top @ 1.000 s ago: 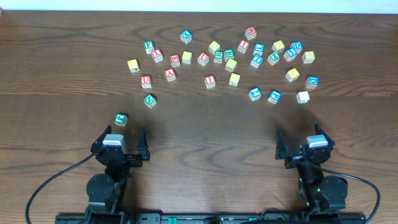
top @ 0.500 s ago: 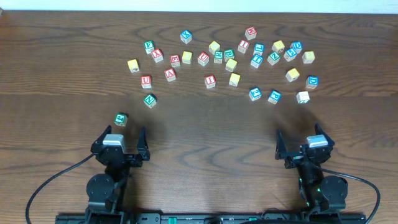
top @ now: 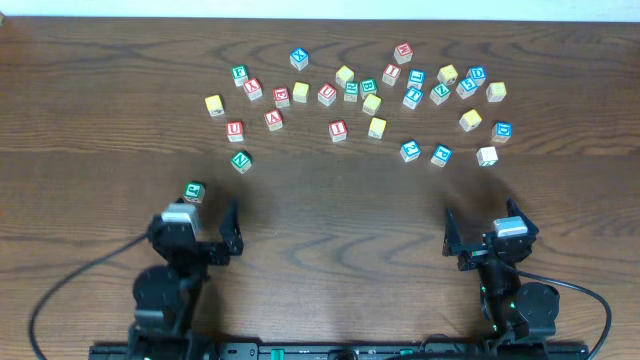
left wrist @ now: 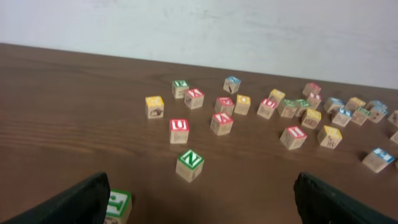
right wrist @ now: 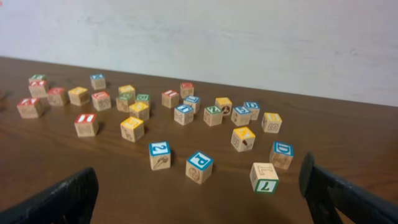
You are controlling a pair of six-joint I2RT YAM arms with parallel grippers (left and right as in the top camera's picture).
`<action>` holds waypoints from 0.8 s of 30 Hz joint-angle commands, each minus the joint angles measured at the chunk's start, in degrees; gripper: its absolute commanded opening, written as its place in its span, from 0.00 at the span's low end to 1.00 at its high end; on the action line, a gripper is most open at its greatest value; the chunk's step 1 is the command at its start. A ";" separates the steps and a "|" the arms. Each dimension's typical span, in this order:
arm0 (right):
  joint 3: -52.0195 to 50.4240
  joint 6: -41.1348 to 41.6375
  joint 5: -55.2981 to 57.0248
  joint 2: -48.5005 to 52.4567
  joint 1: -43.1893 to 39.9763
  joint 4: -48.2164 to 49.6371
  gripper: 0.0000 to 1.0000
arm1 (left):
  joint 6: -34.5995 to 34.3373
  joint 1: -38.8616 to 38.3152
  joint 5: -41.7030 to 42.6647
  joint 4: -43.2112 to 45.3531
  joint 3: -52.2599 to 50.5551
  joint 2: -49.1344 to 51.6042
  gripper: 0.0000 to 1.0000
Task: Spell out AI2
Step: 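Move the left gripper over the red-lettered A block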
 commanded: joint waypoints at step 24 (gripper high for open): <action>-0.09 0.72 0.33 -0.17 -0.42 -0.17 0.99 | -5.88 0.04 19.12 -23.08 63.56 76.11 0.91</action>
